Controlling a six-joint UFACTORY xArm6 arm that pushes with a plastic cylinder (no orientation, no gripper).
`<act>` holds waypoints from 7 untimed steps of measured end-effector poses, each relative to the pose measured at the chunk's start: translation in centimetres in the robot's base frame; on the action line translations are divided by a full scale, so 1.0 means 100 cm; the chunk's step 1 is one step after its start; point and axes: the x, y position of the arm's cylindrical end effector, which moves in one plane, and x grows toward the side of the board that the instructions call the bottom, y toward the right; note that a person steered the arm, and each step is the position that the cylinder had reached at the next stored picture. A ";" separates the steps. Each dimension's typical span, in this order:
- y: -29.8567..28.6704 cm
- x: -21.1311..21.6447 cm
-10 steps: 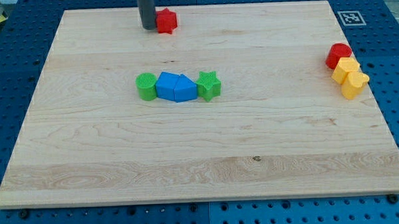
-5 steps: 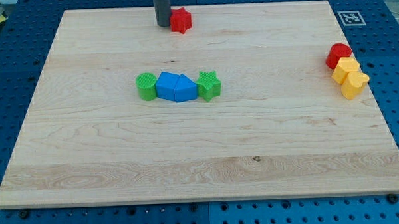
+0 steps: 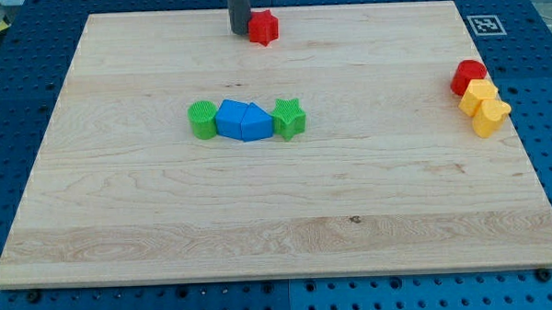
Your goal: Move the red star diagonal top right to the green star
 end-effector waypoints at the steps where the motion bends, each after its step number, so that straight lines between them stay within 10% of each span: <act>1: 0.004 0.000; 7: 0.071 0.011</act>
